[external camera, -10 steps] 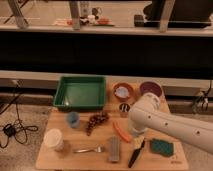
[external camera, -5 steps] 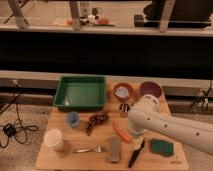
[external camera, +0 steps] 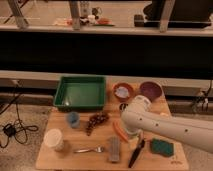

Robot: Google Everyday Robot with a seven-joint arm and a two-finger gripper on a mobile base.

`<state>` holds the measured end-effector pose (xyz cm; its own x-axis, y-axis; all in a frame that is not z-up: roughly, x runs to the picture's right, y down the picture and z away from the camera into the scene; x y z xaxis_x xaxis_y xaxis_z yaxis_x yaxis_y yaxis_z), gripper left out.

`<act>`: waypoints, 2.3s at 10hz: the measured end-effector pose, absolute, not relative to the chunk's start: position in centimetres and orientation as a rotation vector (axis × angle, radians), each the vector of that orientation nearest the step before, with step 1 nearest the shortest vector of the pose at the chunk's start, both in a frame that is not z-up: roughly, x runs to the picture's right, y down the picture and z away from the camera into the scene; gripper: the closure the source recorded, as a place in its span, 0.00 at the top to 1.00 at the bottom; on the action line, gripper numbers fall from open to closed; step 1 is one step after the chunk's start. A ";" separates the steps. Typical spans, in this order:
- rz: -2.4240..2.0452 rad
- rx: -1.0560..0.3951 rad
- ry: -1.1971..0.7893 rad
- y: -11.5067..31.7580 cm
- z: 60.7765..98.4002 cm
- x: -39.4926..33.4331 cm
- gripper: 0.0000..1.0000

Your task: Place pepper in tray

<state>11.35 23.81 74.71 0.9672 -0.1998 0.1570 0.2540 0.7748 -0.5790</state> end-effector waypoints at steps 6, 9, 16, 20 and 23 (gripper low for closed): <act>-0.268 -0.651 -0.080 24.5 76.8 10.6 0.80; -0.281 -0.658 -0.084 25.0 78.0 10.0 0.80; -0.266 -0.658 -0.083 25.1 79.4 10.9 0.80; -0.281 -0.664 -0.089 25.3 80.0 11.0 0.80; -0.294 -0.675 -0.093 25.7 80.4 11.0 0.80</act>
<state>10.98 25.74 80.41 0.9546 -0.2379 0.1795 0.2979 0.7410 -0.6019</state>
